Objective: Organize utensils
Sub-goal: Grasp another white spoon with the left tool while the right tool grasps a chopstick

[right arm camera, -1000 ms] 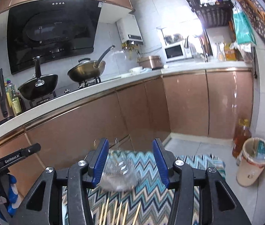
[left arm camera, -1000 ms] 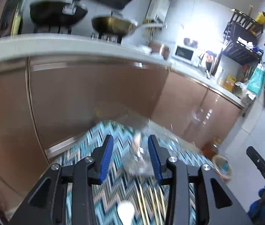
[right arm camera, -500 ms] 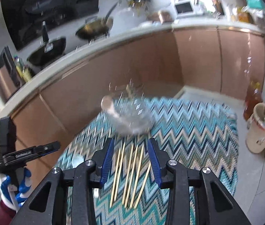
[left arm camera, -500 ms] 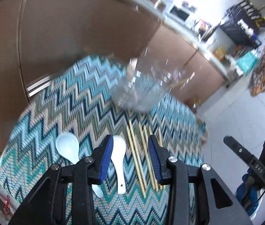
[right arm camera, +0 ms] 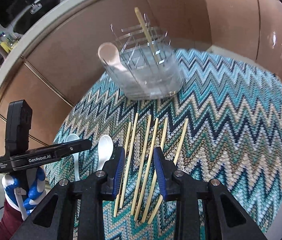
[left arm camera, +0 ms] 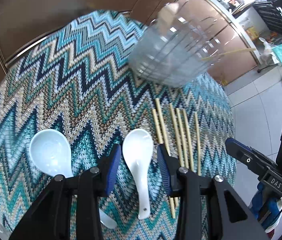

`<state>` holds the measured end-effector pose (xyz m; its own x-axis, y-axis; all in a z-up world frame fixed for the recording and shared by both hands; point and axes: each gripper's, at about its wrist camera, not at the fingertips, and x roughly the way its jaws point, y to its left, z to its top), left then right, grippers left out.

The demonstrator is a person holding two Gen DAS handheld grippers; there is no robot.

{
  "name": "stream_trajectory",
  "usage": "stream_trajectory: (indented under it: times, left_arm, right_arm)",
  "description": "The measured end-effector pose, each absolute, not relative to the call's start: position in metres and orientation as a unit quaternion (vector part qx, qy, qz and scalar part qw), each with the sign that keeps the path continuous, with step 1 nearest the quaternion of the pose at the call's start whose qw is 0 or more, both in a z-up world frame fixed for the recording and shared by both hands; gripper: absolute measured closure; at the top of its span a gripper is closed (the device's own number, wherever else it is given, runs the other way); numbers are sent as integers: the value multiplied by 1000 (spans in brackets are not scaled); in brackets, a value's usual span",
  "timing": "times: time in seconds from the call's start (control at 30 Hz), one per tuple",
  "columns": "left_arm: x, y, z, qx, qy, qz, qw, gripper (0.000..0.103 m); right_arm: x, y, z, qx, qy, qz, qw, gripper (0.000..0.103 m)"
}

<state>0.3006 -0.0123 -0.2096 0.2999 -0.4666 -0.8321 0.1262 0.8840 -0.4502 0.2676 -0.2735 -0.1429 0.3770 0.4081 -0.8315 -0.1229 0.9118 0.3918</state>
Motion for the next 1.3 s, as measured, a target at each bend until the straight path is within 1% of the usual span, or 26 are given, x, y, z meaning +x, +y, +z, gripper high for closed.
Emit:
stream_trajectory:
  times: [0.1,0.13,0.47,0.7,0.83,1.07,1.13,1.2,1.3]
  left_arm:
    - [308,-11,-220,-156,572,-185,784,68]
    - [309,-10,-223,-158,574,-186,781,69]
    - [317,-15,-237,-149,584,-193,774,77]
    - [325,-25,-240,-133,585,-195,776,78]
    - [332,-34,-240,-120,587,-192,777,79]
    - [338,-50,-241,-92,593,-185,778,80]
    - [338,-55,-241,-82,594,-184,779,81]
    - [339,-62,-241,-75,595,-181,780,83]
    - [343,-70,-242,-69,595,-175,782,91]
  right_arm:
    - [282,-269,-150,129,548,167,809,82]
    - [287,-267,-153,125,553,168,807,83]
    - [326,-250,-185,92,590,154,787,85]
    - [343,-249,-202,79,607,142,778,87]
    - [349,-242,-214,72,618,138,770,90]
    - [356,-229,-226,74,626,133,764,91]
    - [358,-228,-229,74,630,128,762,94]
    - [357,-230,-232,75,631,128,761,94]
    - [356,-229,-233,75,631,125,762,94]
